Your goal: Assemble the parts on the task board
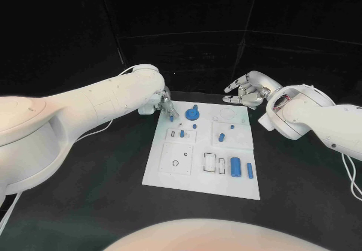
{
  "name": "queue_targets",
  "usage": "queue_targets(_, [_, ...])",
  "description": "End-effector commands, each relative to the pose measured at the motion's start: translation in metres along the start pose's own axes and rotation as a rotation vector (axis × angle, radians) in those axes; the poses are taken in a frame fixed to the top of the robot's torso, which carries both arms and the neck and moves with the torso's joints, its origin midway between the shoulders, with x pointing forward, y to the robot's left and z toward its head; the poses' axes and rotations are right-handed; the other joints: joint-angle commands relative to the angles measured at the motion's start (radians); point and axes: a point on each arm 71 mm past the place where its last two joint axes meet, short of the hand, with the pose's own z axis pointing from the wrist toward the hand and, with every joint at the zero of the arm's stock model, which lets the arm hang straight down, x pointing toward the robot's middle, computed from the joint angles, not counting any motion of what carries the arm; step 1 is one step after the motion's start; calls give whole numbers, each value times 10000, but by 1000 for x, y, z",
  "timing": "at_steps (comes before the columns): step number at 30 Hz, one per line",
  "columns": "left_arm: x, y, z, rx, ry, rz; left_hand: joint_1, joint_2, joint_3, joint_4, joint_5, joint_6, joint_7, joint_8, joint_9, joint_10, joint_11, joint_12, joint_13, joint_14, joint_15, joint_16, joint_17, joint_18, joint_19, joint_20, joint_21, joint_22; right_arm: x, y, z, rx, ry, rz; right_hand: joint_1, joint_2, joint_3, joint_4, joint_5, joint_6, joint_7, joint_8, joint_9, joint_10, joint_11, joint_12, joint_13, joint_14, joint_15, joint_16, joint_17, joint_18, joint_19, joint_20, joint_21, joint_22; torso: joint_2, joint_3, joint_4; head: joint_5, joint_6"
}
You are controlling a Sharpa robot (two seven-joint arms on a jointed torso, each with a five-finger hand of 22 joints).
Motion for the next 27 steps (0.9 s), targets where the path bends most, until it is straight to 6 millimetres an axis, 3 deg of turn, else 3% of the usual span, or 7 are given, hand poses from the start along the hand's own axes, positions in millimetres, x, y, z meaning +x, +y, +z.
queue_targets(1, [1, -2, 0, 97, 108, 152, 141, -9, 3, -74, 10, 57, -9, -66, -32, -92, 9, 48, -17, 1038, 68, 31, 2634, 48, -2, 99, -40, 12, 0, 2, 0, -81, 39, -1, 78, 12, -8, 72, 27, -69, -21, 54, -14, -30, 7, 63, 1, 379, -47, -21, 11, 140, 29, 5, -29, -2, 2, 0, -7, 6, -3])
queue_targets(11, [1, -1, 0, -26, 148, 167, 466, 151, 97, -293, 20, 81, -2, -83, -156, -113, 11, 47, -58, 1038, 70, 31, 2634, 48, 0, 103, -47, 28, 0, 2, 0, -85, 39, 1, 98, 65, 12, 90, 57, -64, -19, 65, -12, -11, 6, 91, 23, 384, -48, -17, 25, 139, 35, 4, -33, -3, -3, 5, -1, 2, -26])
queue_targets(27, [1, -2, 0, 30, 22, 96, 1447, 777, 1112, -1108, 59, 119, -70, -138, -466, -149, -60, 7, -157, 1038, 15, 31, 2634, 42, 22, 55, -46, 88, 0, 2, 0, -70, 42, 1, 99, 67, 12, 91, 57, -64, -19, 65, -12, -10, 6, 91, 23, 384, -48, -17, 25, 139, 35, 4, -33, -4, -4, 3, -3, -15, -40])
